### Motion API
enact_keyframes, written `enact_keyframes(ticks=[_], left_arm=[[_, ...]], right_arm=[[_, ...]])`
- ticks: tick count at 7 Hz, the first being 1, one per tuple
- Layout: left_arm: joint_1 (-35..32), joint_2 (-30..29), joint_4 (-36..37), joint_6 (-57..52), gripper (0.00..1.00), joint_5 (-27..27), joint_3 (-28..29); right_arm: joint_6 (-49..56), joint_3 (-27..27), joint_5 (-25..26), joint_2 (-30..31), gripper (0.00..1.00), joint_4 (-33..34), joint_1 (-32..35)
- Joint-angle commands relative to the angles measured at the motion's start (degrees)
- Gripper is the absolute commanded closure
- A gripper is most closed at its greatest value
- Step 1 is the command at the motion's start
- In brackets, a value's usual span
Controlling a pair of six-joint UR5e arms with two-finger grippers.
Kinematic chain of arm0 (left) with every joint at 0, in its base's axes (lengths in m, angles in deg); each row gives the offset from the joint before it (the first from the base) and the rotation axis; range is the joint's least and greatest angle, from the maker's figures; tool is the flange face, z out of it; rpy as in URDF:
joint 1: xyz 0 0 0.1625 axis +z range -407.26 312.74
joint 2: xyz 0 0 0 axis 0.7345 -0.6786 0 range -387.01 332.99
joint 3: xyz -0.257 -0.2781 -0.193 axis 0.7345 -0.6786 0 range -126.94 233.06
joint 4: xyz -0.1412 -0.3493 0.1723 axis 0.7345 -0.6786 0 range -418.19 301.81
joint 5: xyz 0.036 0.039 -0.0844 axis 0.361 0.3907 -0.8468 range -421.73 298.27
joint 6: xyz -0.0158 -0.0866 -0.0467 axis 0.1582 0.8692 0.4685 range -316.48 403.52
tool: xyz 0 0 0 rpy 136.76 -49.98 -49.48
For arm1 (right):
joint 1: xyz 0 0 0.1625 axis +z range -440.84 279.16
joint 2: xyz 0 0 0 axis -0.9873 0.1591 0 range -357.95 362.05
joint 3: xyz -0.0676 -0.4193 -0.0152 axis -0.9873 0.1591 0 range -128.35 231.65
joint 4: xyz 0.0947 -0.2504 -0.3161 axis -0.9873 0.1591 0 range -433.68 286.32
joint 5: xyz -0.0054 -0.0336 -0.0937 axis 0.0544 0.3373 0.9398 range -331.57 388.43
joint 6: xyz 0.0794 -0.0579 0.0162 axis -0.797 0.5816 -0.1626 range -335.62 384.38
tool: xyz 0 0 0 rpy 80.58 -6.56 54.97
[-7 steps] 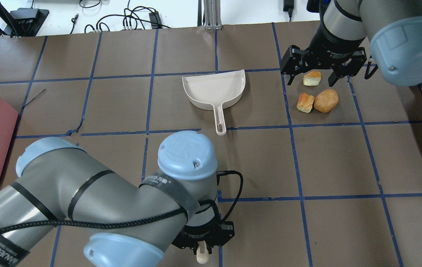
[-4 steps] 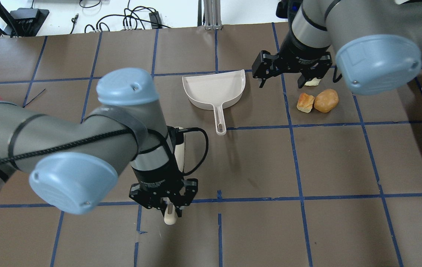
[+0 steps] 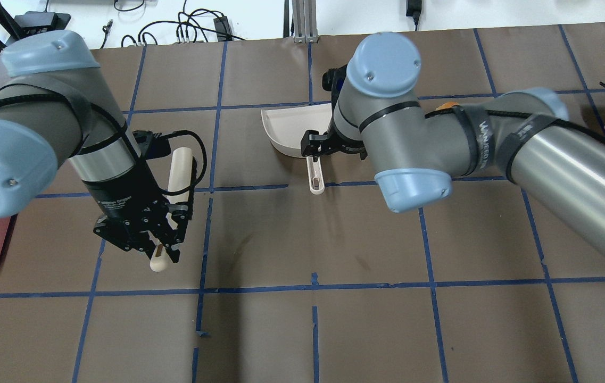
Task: Sweep and dump trash in nearest bin
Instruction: 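Lift the brush with the left gripper while the right gripper reaches the dustpan handle, then grasp the white dustpan handle with the right gripper and lift it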
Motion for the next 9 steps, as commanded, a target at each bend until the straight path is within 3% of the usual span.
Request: enact_keyframes(ticks=[1,3,4,6,9], left_arm=[[1.8,-0.5,-2.3,-0.5,1.00,0.9,2.0],[2.7,-1.8,-6.7,-3.7,1.00,0.7,6.5],[3.0,-2.8,-9.2,-3.8,1.00,0.2,8.3],[3.0,-3.2,-9.6,-3.9,1.00,0.1,8.8],[2.5,-3.3,-9.5,-4.2,1.00,0.7,9.0]], right_arm=[[-1.7,-1.8,5.8,-10.4,0.00,13.9,5.5],[-1.7,-1.9,6.5,-11.0,0.01,14.6,5.9],[-2.0,-1.8,6.5,-10.5,0.08,14.7,5.9],[-2.3,-2.9,6.5,-8.2,0.02,20.0,5.2],[-2.8,-4.0,6.3,-8.8,0.03,20.0,5.2]])
